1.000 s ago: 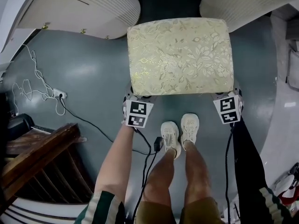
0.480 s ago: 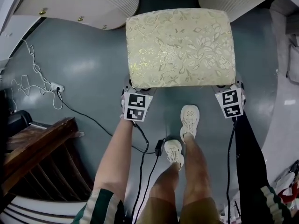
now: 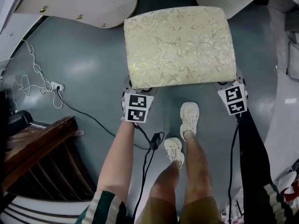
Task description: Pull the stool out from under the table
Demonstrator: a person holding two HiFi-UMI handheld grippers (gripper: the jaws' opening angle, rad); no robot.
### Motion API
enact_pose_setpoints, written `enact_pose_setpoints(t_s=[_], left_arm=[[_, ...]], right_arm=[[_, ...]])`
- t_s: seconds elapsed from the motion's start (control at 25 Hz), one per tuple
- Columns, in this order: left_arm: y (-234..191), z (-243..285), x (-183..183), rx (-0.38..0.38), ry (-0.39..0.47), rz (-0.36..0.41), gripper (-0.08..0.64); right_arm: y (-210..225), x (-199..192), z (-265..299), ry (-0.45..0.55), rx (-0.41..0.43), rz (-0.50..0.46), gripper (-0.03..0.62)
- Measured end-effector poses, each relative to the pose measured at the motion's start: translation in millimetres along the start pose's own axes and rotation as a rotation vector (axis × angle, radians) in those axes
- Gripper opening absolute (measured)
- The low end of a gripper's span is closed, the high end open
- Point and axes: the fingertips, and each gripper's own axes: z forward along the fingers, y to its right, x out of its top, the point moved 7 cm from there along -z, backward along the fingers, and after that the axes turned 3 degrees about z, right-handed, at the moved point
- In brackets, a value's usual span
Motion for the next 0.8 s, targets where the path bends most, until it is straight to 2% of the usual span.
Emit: enact_pose_setpoints(t_s=[0.4,0.8], left_arm=[[-10,-6,7,0.027,-0.029,0.066,0.393],[-4,-10,8,0.026,-0.052,0.039,0.393]], right_arm=[[-8,-3,14,-0.010,0.018,0.044,0.385],[-3,-1,10,-0.032,0.042,0.039,0.387]])
